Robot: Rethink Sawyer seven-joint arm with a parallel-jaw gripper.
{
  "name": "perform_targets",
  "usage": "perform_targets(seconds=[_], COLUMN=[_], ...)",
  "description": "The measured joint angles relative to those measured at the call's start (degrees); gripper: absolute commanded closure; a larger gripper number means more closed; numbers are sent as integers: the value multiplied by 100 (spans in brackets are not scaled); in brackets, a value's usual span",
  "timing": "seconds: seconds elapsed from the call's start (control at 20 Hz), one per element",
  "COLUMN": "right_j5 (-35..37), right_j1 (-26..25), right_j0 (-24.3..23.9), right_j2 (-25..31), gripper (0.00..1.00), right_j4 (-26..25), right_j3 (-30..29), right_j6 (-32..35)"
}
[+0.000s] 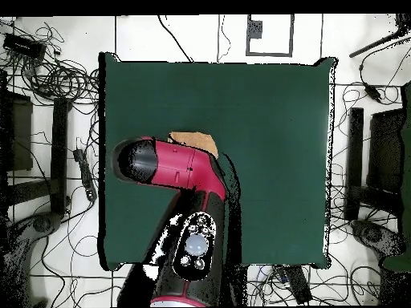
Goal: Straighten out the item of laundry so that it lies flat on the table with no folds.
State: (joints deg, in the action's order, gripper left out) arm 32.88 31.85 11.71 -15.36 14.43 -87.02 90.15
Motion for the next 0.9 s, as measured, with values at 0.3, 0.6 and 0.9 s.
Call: perform_targets(seconds=[0.3, 0.6, 0.9], right_j5=[-156, -272, -374], right_j1=[-195, -264, -321], right_j0=[5, 5, 5], right_j2=[-2, -2, -7], gripper=[0, 0, 0], right_j4=[0, 0, 2], right_j3=[4, 5, 11], right_j6=[0, 0, 0])
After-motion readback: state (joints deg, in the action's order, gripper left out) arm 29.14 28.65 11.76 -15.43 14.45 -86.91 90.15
